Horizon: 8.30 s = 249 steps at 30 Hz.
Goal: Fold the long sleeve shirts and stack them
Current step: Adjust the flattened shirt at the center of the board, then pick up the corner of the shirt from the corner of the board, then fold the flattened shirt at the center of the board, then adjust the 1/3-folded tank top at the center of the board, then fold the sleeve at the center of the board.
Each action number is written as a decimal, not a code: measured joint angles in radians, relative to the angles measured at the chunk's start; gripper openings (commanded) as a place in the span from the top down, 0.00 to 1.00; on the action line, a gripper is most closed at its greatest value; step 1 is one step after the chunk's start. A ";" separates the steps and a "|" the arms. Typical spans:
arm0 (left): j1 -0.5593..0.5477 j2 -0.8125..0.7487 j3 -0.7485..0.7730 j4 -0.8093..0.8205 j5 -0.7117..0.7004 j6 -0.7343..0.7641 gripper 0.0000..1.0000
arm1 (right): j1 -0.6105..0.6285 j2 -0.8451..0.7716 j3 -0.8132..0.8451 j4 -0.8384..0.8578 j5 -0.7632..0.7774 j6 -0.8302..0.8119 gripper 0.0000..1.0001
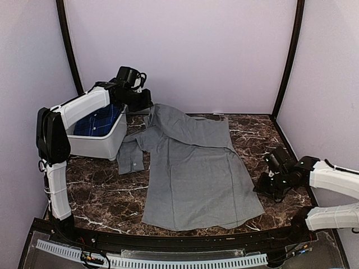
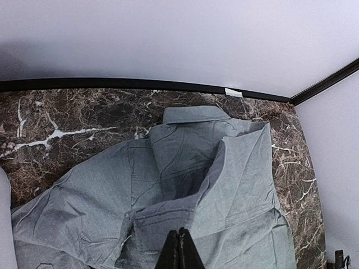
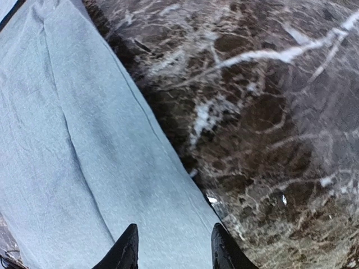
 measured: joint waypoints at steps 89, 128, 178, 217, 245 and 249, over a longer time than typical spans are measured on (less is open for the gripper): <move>0.079 -0.352 -0.166 -0.083 -0.223 0.029 1.00 | 0.478 0.387 0.193 0.348 -0.180 -0.250 1.00; 0.056 -0.530 -0.480 -0.014 -0.274 -0.012 1.00 | 0.193 0.417 0.383 0.447 -0.186 -0.348 0.74; -0.096 -0.555 -0.540 -0.076 -0.270 -0.028 1.00 | -0.268 1.563 1.566 0.420 -0.533 -0.410 0.78; -0.414 -0.292 -0.415 0.079 0.095 0.038 1.00 | -0.182 0.836 0.499 0.717 -0.494 -0.402 0.83; -0.618 0.022 -0.099 -0.064 0.285 0.073 1.00 | -0.149 0.439 0.351 0.494 -0.288 -0.437 0.79; -0.619 0.039 -0.086 -0.093 0.308 0.085 0.85 | -0.149 0.421 0.337 0.486 -0.285 -0.445 0.78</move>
